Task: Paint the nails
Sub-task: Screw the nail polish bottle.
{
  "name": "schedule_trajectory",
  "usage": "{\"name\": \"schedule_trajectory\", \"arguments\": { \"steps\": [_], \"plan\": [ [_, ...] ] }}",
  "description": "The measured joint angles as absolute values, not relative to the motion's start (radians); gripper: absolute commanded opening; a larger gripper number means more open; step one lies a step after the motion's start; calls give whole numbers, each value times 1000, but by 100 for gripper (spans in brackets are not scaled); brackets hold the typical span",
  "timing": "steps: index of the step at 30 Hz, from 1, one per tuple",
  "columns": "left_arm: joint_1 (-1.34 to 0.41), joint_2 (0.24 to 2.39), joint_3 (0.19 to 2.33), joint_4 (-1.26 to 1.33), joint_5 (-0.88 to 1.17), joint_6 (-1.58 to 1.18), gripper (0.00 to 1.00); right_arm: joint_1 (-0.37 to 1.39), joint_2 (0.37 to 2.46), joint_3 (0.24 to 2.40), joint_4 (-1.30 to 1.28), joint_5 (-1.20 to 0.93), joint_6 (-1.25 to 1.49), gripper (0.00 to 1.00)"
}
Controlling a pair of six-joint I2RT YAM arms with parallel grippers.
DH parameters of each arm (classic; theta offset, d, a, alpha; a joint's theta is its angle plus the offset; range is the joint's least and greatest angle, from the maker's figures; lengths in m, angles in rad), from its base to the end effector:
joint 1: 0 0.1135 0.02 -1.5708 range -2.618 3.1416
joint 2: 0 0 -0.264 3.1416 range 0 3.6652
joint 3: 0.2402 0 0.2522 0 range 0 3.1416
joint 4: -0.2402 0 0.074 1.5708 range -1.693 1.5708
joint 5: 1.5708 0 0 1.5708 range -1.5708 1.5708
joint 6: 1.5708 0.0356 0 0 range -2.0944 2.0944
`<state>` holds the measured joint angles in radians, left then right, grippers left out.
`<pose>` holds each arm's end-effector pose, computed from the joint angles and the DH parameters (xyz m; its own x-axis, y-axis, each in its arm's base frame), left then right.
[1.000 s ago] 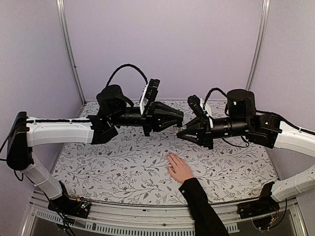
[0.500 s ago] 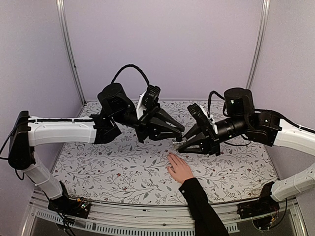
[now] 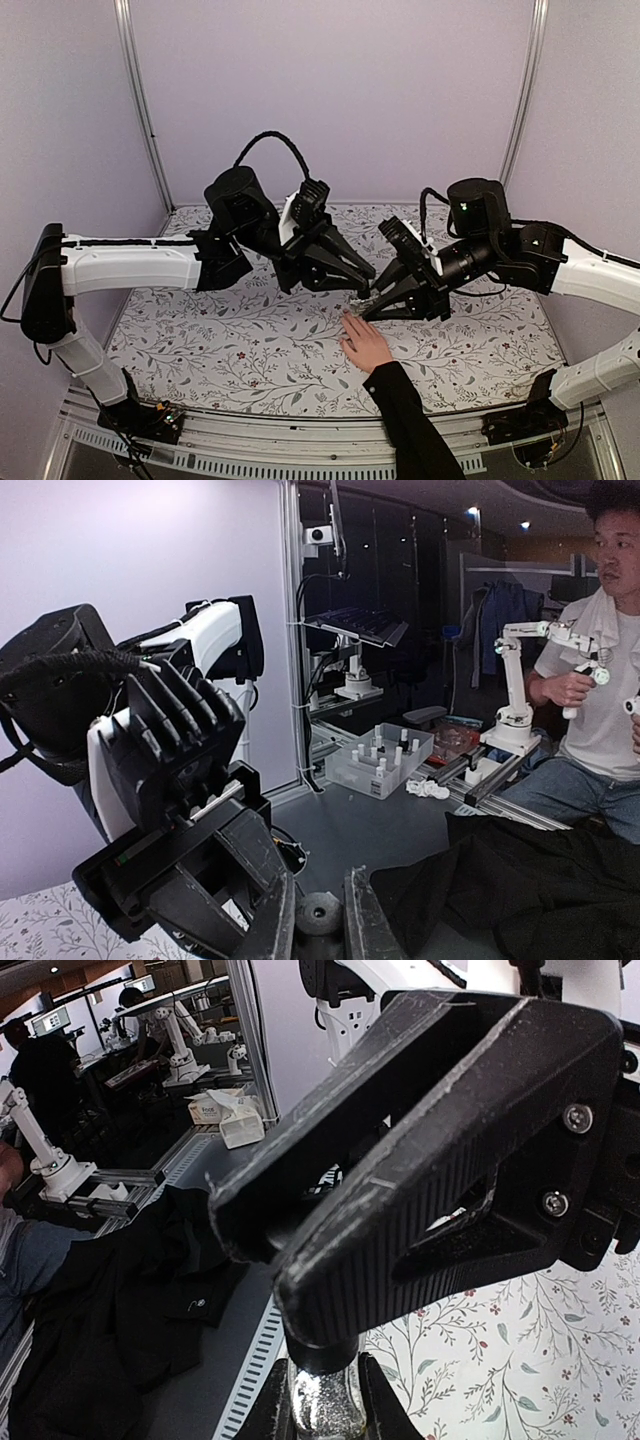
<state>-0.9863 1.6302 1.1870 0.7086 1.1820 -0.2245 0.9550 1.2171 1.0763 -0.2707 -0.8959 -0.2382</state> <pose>0.1751 -0.3244 0.3491 -0.0390 -0.0940 -0.9948 0.8208 -0.5708 0.0218 0.1320 0.2346 0.3477 -0.0066 -0.2646 -0.9643 -0.9518 -0.2940 0.0872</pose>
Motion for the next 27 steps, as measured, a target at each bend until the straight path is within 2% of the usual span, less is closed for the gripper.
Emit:
{"name": "schedule_trajectory", "arguments": {
  "steps": [7,14,19,27],
  "plan": [
    [-986,1630,1193,693,1186,-212,2,955,1219,1076,-271,-900,-244,0],
    [-976,1621,1192,675,1171,-207,20,955,1219,1076,-268,-892,-244,0],
    [-962,1595,1167,643,1123,-197,43,955,1216,1077,-220,-876,-242,0],
    [-866,1505,1052,639,969,-246,52,964,1185,1076,-147,-839,-228,0]
  ]
}}
